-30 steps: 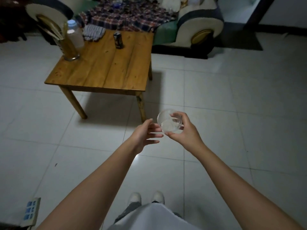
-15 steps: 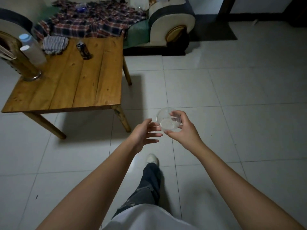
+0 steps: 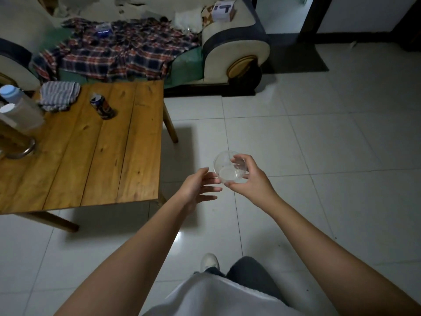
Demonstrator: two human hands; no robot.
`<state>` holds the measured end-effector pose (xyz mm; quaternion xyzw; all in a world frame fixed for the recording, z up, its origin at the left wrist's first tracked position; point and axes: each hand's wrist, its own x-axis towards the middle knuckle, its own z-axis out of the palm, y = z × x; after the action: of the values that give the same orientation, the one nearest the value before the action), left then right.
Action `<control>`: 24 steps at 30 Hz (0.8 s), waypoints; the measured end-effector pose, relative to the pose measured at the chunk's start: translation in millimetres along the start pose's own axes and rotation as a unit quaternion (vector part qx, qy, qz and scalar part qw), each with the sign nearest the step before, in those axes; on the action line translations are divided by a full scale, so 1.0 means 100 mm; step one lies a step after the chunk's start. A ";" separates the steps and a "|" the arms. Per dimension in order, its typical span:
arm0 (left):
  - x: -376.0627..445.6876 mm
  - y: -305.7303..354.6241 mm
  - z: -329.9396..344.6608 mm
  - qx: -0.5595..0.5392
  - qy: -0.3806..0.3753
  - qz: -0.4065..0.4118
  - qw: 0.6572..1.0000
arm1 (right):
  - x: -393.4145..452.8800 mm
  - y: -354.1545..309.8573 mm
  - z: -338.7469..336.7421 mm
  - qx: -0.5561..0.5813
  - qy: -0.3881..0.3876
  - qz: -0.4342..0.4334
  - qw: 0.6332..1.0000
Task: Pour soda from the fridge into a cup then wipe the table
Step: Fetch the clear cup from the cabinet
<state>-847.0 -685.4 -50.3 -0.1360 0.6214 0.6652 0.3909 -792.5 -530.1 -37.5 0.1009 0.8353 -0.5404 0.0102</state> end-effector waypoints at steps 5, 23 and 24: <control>0.47 0.41 0.00 -0.008 0.004 0.004 1.000 | 0.65 -0.01 -0.12 0.005 -0.008 0.000 1.000; 2.26 1.91 0.11 -0.142 0.154 0.038 0.977 | 3.51 -0.16 -0.66 -0.058 -0.174 -0.065 0.981; 2.30 1.95 0.08 -0.150 0.164 0.040 0.974 | 3.61 -0.18 -0.64 -0.064 -0.187 -0.068 0.978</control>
<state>-1130.2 -581.8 -61.5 -0.2754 0.5748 0.7347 0.2323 -1143.4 -422.4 -40.2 -0.0599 0.8561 -0.4949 0.1360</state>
